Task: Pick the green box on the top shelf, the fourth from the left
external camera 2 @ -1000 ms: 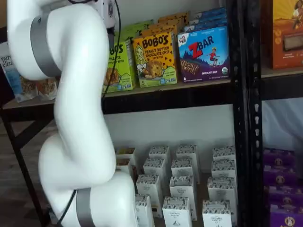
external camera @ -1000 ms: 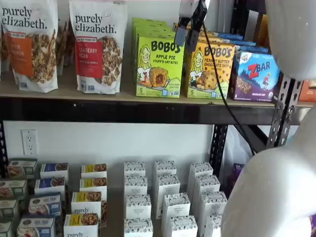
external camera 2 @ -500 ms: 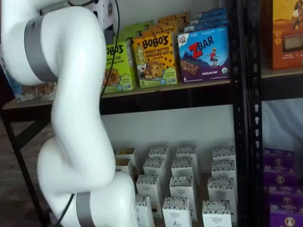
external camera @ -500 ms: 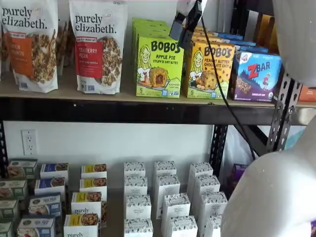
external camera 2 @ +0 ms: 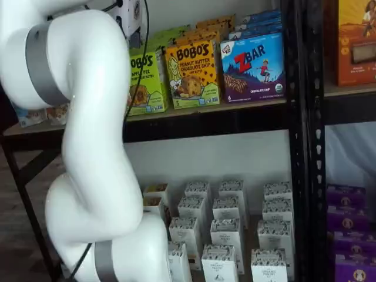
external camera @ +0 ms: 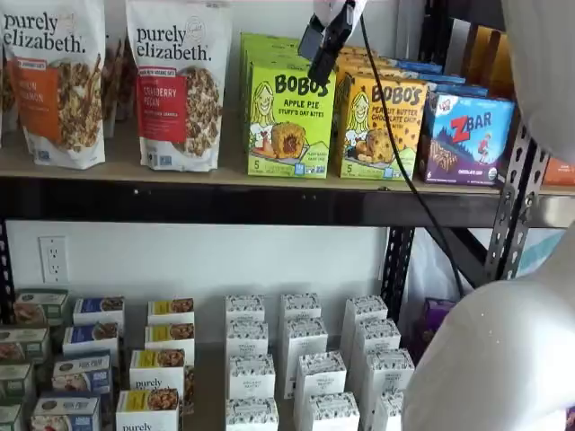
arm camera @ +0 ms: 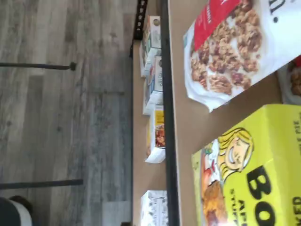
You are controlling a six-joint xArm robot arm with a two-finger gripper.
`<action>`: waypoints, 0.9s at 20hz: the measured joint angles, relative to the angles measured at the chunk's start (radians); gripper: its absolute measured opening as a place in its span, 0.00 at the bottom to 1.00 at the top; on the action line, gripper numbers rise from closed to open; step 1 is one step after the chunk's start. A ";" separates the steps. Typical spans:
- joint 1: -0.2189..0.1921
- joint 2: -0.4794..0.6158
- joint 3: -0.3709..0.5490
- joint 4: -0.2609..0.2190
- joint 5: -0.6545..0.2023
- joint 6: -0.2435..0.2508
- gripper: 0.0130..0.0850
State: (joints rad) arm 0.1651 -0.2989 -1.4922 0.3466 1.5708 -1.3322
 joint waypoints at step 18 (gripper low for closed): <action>-0.014 0.118 -0.086 -0.078 -0.059 -0.034 1.00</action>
State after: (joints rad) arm 0.1507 -0.1809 -1.5779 0.2685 1.5115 -1.3666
